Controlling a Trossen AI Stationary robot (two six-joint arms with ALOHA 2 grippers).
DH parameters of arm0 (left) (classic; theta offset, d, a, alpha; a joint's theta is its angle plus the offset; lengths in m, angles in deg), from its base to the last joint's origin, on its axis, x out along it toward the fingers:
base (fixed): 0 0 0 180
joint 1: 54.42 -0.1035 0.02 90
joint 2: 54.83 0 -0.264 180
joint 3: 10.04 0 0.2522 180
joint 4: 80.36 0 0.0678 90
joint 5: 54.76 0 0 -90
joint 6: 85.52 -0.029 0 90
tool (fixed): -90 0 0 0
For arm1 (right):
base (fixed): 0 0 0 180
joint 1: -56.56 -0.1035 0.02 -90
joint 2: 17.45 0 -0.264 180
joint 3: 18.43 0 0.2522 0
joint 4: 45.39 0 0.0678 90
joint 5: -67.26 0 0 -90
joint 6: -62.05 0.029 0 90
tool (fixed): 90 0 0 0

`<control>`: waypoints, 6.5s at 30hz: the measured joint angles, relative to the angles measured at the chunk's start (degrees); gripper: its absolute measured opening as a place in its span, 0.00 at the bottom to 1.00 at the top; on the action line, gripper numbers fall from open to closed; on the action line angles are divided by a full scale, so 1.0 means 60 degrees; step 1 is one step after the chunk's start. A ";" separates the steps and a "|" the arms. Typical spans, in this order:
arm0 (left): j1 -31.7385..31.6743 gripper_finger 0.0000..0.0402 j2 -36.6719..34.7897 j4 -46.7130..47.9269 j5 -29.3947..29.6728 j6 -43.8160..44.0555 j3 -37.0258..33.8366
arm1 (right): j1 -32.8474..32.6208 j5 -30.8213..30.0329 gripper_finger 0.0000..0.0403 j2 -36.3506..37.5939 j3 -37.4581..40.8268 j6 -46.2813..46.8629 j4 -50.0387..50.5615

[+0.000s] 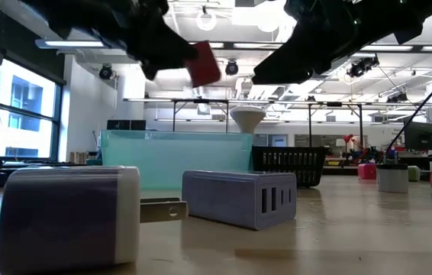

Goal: Pick & Place Office items
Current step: Put the red charger adapter into the blue bin, then put the light blue digital clock into the black bin

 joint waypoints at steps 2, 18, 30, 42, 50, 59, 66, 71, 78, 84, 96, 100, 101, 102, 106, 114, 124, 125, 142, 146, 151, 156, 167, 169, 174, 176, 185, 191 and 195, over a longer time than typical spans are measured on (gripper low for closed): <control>-0.0186 0.27 -0.0370 0.1266 0.0479 0.0204 0.0262 | 0.0004 -0.0003 0.51 0.0000 0.0000 -0.0003 -0.0018; -0.2925 0.27 0.2206 0.8195 -0.0317 -0.0500 0.4649 | 0.0011 -0.0041 0.51 0.0000 0.0007 -0.0506 -0.0175; -0.2995 0.27 0.4709 1.0106 0.0349 -0.1074 0.6353 | 0.0011 -0.0034 0.51 0.0000 0.0007 -0.0430 -0.0093; -0.3430 0.32 0.5204 1.0192 0.0324 -0.1136 0.6445 | 0.0011 -0.0030 0.51 -0.0004 0.0007 -0.0423 -0.0015; -0.3505 0.54 0.5204 1.0190 0.0313 -0.1322 0.6445 | 0.0011 -0.0030 0.51 -0.0004 0.0007 -0.0419 -0.0011; -0.3469 0.55 0.4914 1.0124 0.0916 -0.1952 0.6437 | 0.0011 -0.0028 0.51 -0.0004 0.0007 -0.0419 0.0083; -0.3202 0.55 0.3502 1.0614 0.0928 -0.1525 0.6437 | 0.0011 -0.0023 0.51 -0.0004 0.0007 -0.0415 0.0375; -0.3037 0.55 0.2550 1.1417 0.0896 -0.0611 0.6441 | 0.0012 -0.0022 0.51 -0.0004 0.0007 -0.0415 0.0459; -0.3087 0.55 0.2053 1.3864 0.0845 -0.0488 0.6438 | 0.0022 -0.0027 0.51 -0.0004 0.0007 -0.0415 0.0440; -0.3536 0.55 0.2064 1.4651 0.0170 -0.0208 0.6003 | 0.0022 -0.0027 0.51 -0.0004 0.0007 -0.0374 0.0425; -0.4953 0.55 0.2060 1.3820 -0.0777 -0.0062 0.4105 | 0.0022 -0.0026 0.51 -0.0004 0.0007 -0.0368 0.0404; -0.5411 0.55 0.2060 1.3319 -0.0664 -0.0055 0.3738 | 0.0022 -0.0027 0.51 -0.0004 0.0007 -0.0368 0.0404; -0.5531 0.55 0.2060 1.3234 -0.0656 -0.0055 0.3661 | 0.0022 -0.0027 0.51 -0.0004 0.0007 -0.0368 0.0404; -0.5630 0.55 0.2060 1.3121 -0.0653 -0.0055 0.3592 | 0.0022 -0.0027 0.51 -0.0004 0.0007 -0.0369 0.0405; -0.5949 0.55 0.2060 1.2751 -0.0639 -0.0096 0.3343 | 0.0022 -0.0027 0.51 -0.0004 0.0007 -0.0369 0.0408; -0.5968 0.55 0.2060 1.2263 -0.0649 -0.0536 0.2962 | 0.0022 0.0288 0.51 -0.0004 0.0007 -0.0375 0.0408; -0.5924 0.55 0.2060 1.1383 -0.0613 -0.0269 0.2407 | 0.0022 0.0290 0.51 -0.0004 0.0007 -0.0375 0.0408; -0.5924 0.55 0.2060 1.1287 -0.0616 -0.0273 0.2313 | 0.0022 0.0290 0.51 -0.0004 0.0007 -0.0375 0.0408; -0.5939 0.55 0.2060 1.0319 -0.0613 -0.0236 0.1501 | 0.0024 0.0290 0.51 -0.0004 0.0007 -0.0375 0.0408; -0.5939 0.52 0.2060 1.0294 -0.0613 0.0012 0.1501 | 0.0022 0.0290 0.51 -0.0004 0.0007 -0.0379 0.0404; -0.5939 0.45 0.2060 1.0299 -0.0521 0.0201 0.1501 | 0.0025 0.0290 0.51 -0.0004 0.0007 -0.0320 0.0404; -0.5939 0.36 0.2060 1.0303 -0.0413 0.0372 0.1465 | 0.0022 0.0290 0.51 -0.0004 0.0007 -0.0244 0.0404; -0.5939 0.17 0.2060 1.0302 0.0044 0.0768 0.1465 | 0.0024 0.0290 0.51 -0.0004 0.0007 -0.0233 0.0404; -0.5924 0.14 0.2060 1.0302 0.0167 0.0772 0.1469 | 0.0023 0.0290 0.51 -0.0004 0.0007 -0.0233 0.0404; -0.5600 0.11 0.1981 1.0259 0.0507 0.0754 0.1472 | 0.0022 0.0287 0.51 -0.0004 0.0007 -0.0229 0.0404; -0.5374 0.11 0.1803 1.0275 0.0609 0.0770 0.1494 | 0.0022 0.0279 0.51 -0.0004 0.0007 -0.0229 0.0401; -0.4069 0.12 -0.0536 1.0925 0.0724 0.1796 0.1501 | 0.0025 0.0963 0.51 -0.0007 0.0007 -0.0207 0.0217; -0.2530 0.12 -0.2671 1.0949 0.0785 0.3148 0.1505 | 0.0033 0.0422 0.51 -0.0007 0.0000 -0.0373 -0.0668; -0.1079 0.12 -0.3563 1.0509 0.1548 0.3590 0.1505 | 0.0033 0.0433 0.51 -0.0007 -0.0001 -0.0477 -0.1188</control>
